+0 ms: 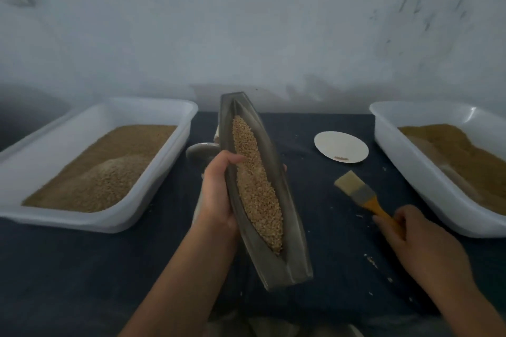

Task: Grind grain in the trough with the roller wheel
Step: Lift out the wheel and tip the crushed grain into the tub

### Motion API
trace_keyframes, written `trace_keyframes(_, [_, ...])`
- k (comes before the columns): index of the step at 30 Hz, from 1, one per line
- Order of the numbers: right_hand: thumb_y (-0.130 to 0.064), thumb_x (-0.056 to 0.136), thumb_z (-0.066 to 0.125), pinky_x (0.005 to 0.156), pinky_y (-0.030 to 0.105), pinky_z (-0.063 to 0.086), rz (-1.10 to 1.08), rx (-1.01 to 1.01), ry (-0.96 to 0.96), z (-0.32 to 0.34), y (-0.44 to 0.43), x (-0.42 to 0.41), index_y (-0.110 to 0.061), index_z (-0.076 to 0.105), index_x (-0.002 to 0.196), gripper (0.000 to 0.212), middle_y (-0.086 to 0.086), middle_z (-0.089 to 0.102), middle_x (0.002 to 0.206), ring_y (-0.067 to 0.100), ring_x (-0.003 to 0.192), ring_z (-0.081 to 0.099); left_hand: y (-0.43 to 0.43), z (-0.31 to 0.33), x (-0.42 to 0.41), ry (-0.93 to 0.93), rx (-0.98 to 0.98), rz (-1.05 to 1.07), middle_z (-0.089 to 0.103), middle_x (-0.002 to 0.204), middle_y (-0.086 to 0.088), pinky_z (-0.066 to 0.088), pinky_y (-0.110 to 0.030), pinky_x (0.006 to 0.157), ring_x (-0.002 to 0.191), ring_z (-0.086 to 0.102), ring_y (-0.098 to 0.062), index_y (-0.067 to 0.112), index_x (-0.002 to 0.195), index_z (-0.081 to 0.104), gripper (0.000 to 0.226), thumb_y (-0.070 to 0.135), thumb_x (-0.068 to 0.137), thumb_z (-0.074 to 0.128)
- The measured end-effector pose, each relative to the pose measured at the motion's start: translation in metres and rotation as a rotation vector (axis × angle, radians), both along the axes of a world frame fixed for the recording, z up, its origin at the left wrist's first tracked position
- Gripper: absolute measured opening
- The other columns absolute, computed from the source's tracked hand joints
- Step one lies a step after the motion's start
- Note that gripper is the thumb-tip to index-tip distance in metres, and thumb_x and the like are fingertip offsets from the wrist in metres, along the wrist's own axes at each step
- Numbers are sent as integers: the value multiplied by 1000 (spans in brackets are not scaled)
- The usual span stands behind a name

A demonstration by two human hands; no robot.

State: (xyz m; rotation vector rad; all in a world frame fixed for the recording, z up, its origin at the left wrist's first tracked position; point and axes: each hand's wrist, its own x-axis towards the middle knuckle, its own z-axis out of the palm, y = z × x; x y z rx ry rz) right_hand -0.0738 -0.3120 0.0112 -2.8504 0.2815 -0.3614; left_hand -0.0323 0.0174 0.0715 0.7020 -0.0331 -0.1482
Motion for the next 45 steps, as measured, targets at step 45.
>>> trace_keyframes(45, [-28, 114, 43, 58, 24, 48, 1046, 627, -410, 170, 467, 190, -20, 54, 142, 31, -3, 66, 91, 7, 61, 56, 317, 86, 88, -145, 878, 971, 73, 113, 11, 65, -38, 85, 103, 74, -15, 40, 125, 62, 71, 82, 70, 76])
